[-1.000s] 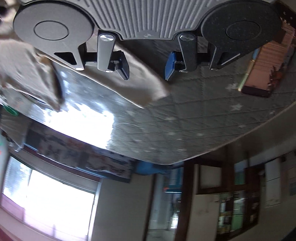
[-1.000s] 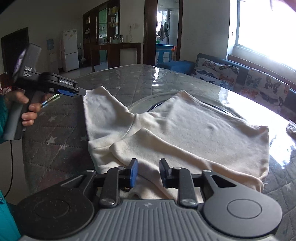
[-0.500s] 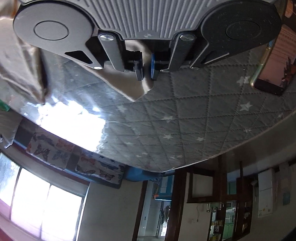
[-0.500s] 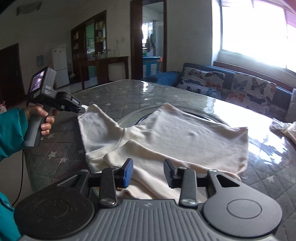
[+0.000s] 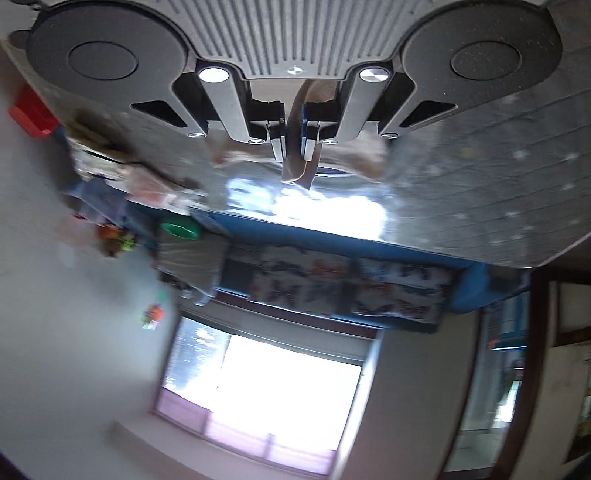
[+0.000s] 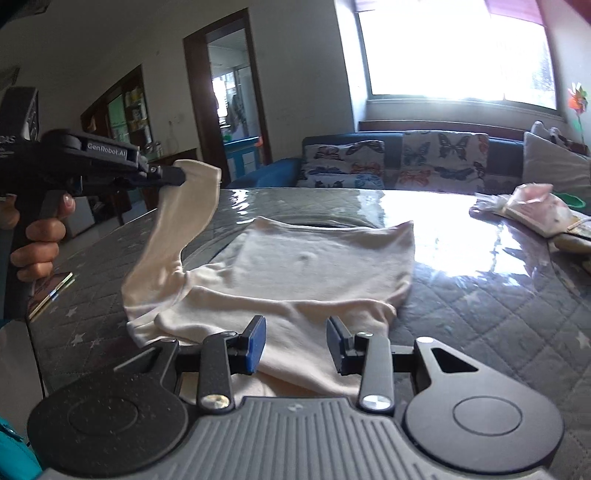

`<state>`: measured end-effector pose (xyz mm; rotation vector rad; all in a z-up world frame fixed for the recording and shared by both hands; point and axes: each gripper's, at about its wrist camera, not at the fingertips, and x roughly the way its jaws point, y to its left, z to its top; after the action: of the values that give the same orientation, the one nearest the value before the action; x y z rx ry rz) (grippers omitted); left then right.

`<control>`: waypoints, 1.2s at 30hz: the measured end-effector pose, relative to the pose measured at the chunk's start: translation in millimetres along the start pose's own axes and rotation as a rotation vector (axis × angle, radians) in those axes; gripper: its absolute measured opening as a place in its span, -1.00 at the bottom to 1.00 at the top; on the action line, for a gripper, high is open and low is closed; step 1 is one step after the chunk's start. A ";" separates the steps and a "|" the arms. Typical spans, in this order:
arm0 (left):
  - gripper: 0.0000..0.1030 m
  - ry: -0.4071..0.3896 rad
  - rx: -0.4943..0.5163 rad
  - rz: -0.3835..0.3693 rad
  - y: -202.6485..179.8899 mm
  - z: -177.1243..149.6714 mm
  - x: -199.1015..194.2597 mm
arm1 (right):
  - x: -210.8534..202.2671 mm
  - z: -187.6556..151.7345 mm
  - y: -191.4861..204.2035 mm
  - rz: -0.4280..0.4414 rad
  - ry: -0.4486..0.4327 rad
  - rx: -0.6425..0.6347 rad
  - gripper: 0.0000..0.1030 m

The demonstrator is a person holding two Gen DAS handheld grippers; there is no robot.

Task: Fold clothes

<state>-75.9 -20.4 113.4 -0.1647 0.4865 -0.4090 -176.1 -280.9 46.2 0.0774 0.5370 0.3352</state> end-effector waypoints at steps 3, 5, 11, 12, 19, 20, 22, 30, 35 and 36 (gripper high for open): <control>-0.84 0.045 0.022 -0.065 -25.2 -9.3 16.3 | -4.8 -6.5 -7.9 -0.017 -0.005 0.030 -0.30; -0.84 0.078 0.030 -0.099 -39.4 -18.5 24.7 | -7.7 -9.0 -12.7 -0.029 -0.006 0.046 -0.30; -0.76 0.190 0.070 -0.168 -70.2 -51.1 43.5 | -9.5 -12.4 -21.9 -0.059 -0.001 0.079 -0.30; -0.72 0.213 0.070 -0.177 -71.0 -55.9 44.9 | -9.5 -12.1 -22.1 -0.062 -0.001 0.080 -0.30; -0.33 0.264 0.132 -0.244 -65.6 -74.7 27.8 | -1.5 -2.9 -18.5 -0.068 -0.008 0.062 -0.30; -0.33 0.254 0.142 -0.239 -60.8 -75.0 23.2 | 1.4 -0.3 -16.8 -0.061 -0.009 0.054 -0.30; -0.33 0.230 0.148 -0.202 -45.7 -71.1 15.4 | 7.6 4.9 -13.1 -0.048 -0.011 0.038 -0.30; -0.40 0.219 0.015 -0.020 36.6 -56.5 23.5 | 49.5 24.8 10.7 0.037 0.000 -0.022 -0.30; -0.50 0.226 0.028 0.008 48.8 -57.6 40.3 | 78.7 28.7 14.4 0.054 0.048 -0.025 -0.30; -0.55 0.239 0.037 0.029 51.1 -59.9 45.8 | 83.6 28.1 12.8 0.047 0.063 -0.021 -0.30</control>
<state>-50.6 3.3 29.1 -0.0727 0.7146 -0.4109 -97.9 -240.6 31.5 0.0599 0.5946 0.3904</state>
